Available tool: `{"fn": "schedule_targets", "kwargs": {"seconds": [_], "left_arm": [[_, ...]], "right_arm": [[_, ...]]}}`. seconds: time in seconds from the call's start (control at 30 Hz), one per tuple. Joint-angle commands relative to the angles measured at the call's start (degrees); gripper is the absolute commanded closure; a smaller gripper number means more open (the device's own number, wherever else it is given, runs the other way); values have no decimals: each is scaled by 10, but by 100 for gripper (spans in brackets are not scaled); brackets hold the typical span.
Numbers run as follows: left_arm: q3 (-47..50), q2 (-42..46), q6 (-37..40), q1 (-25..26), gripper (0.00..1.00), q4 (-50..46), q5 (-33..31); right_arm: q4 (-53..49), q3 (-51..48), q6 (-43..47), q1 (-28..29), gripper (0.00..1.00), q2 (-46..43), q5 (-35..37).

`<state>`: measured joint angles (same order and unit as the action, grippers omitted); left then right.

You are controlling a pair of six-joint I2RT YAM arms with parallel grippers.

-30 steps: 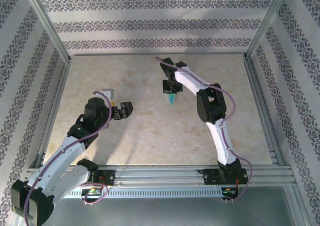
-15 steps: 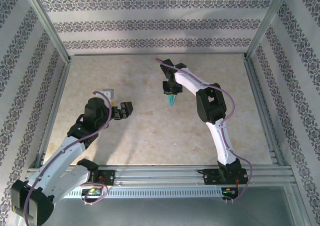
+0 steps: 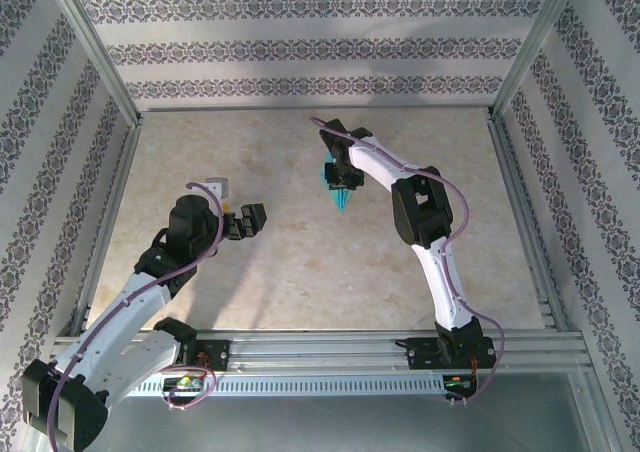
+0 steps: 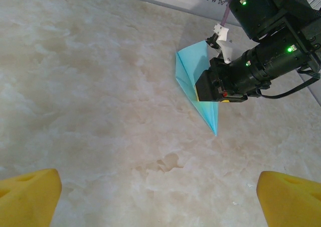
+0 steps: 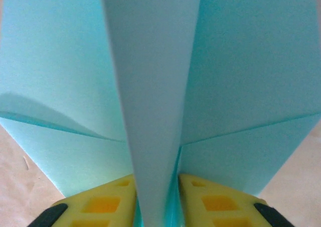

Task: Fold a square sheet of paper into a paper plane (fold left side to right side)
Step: Place the paper plane at the top-center of the table.

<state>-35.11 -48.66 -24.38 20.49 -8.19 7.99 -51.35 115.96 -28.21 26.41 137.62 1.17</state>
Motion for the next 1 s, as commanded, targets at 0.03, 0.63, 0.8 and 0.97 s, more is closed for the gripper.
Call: {"fn": "schedule_targets", "kwargs": {"seconds": [0.03,0.63,0.8,0.97], "left_arm": [[-14,0,12,-8,0,-10,7],[-11,-3,9,-8,0,-5,11],[-12,-3,7,-8,0,-5,12],[-11,-3,5,-8,0,-4,13]], "right_arm": [[-7,-15,-2,1,66,4,10],[-6,-25,7,9,57,-29,24],[-7,-27,10,11,57,-40,29],[-6,-31,13,14,56,-48,32]]}}
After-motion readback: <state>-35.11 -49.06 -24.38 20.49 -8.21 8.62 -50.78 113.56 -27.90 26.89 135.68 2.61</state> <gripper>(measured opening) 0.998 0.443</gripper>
